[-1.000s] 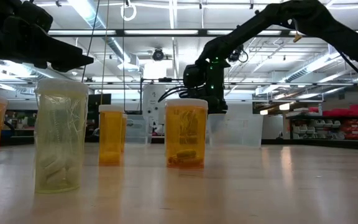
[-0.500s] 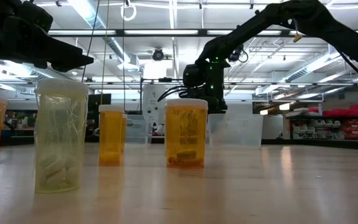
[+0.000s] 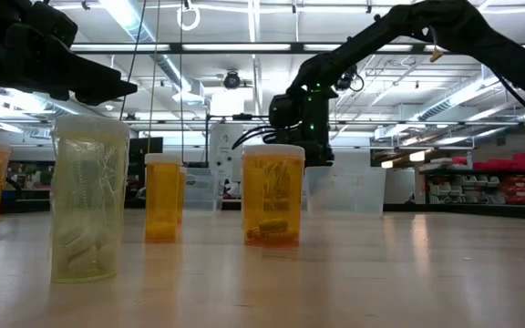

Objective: Pick and place medicine bottles into bin by pill shape (circle, oval)
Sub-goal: Put the large orange pill bottle into the right transparent bin

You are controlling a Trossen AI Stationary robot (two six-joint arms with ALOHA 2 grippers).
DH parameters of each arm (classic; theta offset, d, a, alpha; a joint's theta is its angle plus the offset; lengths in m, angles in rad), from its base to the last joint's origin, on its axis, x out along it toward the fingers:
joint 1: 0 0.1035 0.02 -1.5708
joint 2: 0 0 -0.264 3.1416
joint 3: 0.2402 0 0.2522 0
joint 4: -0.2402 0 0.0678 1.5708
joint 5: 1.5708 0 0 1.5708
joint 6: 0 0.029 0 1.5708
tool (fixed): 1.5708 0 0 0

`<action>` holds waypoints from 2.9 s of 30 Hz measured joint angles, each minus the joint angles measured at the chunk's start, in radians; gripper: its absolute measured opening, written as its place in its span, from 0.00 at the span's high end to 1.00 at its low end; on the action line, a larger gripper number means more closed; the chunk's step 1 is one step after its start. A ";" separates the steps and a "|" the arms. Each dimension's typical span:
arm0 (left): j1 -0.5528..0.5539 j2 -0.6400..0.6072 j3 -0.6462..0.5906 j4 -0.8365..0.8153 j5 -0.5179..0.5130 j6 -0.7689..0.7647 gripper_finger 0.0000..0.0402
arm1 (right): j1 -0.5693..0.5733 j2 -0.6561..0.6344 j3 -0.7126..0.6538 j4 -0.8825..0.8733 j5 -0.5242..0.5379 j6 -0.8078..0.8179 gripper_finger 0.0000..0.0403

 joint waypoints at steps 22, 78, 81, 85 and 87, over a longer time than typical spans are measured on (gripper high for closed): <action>0.000 0.000 0.000 0.000 0.000 0.000 0.15 | 0.031 -0.236 0.002 -0.054 0.037 0.101 0.25; 0.000 0.000 0.000 0.000 0.000 0.000 0.15 | 0.689 -0.305 -0.225 0.197 -0.016 0.201 0.25; 0.000 0.000 0.000 0.000 0.000 0.000 0.15 | 0.717 -0.305 -0.225 0.198 -0.016 0.234 0.27; 0.000 0.000 0.000 0.000 0.000 0.000 0.15 | 0.737 -0.305 -0.225 0.198 -0.016 0.266 0.29; 0.000 0.000 0.000 0.000 0.000 0.000 0.15 | 0.741 -0.305 -0.222 0.196 -0.020 0.276 0.29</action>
